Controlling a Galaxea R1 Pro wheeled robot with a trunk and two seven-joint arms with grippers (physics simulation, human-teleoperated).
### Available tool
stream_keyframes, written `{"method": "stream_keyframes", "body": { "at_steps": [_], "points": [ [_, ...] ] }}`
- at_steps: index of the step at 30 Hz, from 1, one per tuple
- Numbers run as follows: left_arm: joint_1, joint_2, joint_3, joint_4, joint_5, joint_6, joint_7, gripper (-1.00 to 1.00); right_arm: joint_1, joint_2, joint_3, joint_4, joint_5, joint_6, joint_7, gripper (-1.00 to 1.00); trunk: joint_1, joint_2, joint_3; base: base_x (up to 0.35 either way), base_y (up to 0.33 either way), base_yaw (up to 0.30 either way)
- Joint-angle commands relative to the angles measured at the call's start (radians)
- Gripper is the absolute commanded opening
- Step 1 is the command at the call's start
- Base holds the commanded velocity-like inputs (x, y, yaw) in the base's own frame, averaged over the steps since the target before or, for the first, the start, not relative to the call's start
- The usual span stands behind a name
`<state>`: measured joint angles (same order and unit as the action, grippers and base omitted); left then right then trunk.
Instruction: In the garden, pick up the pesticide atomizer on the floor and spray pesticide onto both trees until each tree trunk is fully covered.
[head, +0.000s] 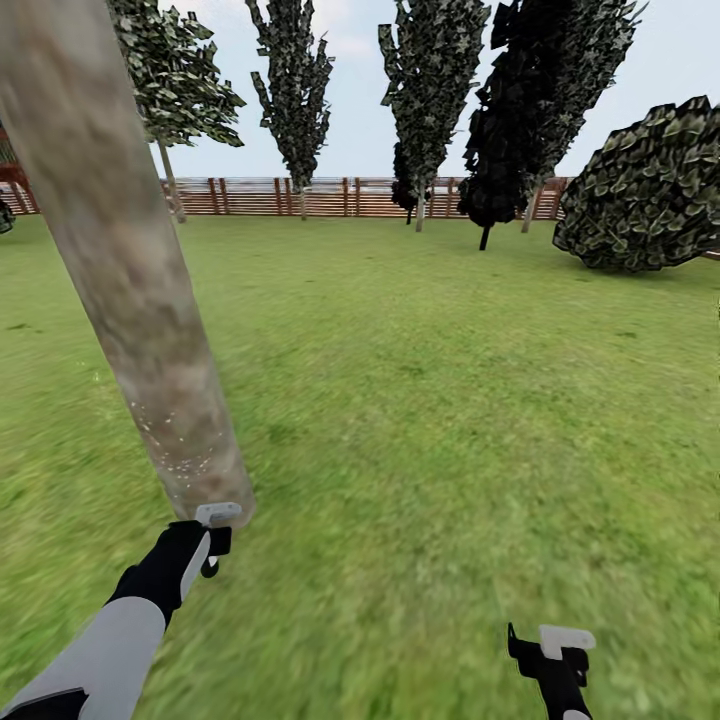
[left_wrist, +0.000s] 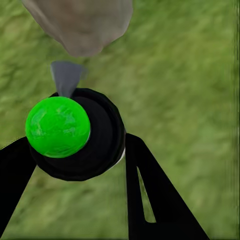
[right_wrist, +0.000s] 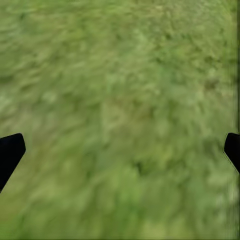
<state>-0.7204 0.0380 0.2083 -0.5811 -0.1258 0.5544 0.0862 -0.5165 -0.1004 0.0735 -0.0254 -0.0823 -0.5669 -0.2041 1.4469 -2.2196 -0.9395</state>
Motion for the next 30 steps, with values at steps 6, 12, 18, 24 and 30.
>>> {"method": "stream_keyframes", "body": {
  "at_steps": [6, 12, 18, 24, 30],
  "points": [
    [-0.001, 0.000, 0.006, -0.002, -0.011, 0.006, -0.003, -1.00, 0.000, 0.003, 0.009, 0.000, -0.008, -0.002, -0.003, 1.00, 0.000, 0.000, -0.001, 0.000, -0.277, 0.127],
    [-0.001, 0.000, 0.008, -0.002, -0.011, 0.006, -0.003, -1.00, 0.000, 0.004, 0.009, 0.001, -0.008, -0.002, -0.003, 1.00, 0.000, 0.000, -0.001, 0.000, -0.277, 0.271],
    [-0.001, 0.003, 0.011, -0.002, -0.014, 0.006, -0.003, -1.00, 0.000, 0.004, 0.009, 0.001, -0.008, -0.002, -0.003, 1.00, 0.000, 0.000, -0.001, 0.020, -0.277, 0.277],
    [-0.001, 0.005, 0.010, -0.004, -0.014, 0.006, -0.003, -1.00, 0.000, 0.004, 0.009, 0.001, -0.008, -0.002, -0.002, 1.00, 0.000, 0.000, -0.001, 0.136, -0.268, 0.277],
    [-0.001, 0.002, 0.009, -0.003, -0.014, 0.004, -0.002, -1.00, 0.000, 0.004, 0.009, 0.000, -0.008, -0.002, -0.002, 1.00, 0.000, 0.000, -0.001, 0.166, -0.255, 0.277]
  ]
}}
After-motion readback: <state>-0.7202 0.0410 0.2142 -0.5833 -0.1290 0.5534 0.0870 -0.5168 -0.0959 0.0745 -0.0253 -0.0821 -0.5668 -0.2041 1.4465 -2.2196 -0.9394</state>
